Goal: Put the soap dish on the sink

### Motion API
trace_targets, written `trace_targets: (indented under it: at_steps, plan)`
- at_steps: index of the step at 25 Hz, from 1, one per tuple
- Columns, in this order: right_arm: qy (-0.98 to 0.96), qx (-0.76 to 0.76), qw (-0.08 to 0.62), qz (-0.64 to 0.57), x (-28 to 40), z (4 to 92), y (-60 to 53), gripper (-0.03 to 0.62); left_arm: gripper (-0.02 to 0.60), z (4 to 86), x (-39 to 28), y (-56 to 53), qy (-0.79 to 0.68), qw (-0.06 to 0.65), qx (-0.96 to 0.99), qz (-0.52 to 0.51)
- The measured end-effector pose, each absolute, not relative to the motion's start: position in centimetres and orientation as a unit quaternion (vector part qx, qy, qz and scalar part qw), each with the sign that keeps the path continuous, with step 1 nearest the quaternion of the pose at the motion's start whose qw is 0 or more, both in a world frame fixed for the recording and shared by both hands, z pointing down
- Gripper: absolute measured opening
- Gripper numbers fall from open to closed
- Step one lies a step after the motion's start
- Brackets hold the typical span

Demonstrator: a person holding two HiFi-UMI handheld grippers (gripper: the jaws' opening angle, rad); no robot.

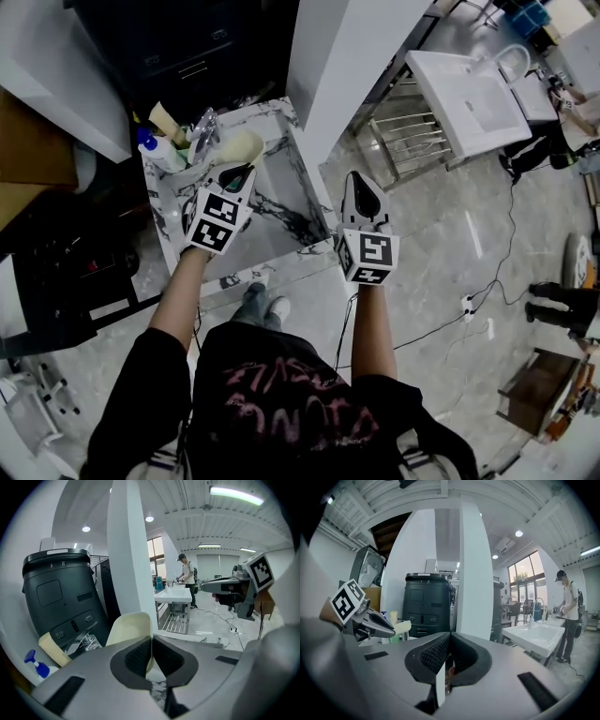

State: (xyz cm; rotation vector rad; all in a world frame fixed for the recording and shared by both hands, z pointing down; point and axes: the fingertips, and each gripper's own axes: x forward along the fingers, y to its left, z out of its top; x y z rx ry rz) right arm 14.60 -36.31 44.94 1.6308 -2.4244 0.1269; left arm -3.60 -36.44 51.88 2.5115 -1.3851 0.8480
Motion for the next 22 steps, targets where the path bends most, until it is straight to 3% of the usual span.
trace_targets:
  at_steps: [22]
  plan:
    - [-0.802,0.571,0.161,0.07,18.0,50.4,-40.6,0.014,0.026,65.3,-4.3,-47.7,-0.436,0.143,0.797,0.394]
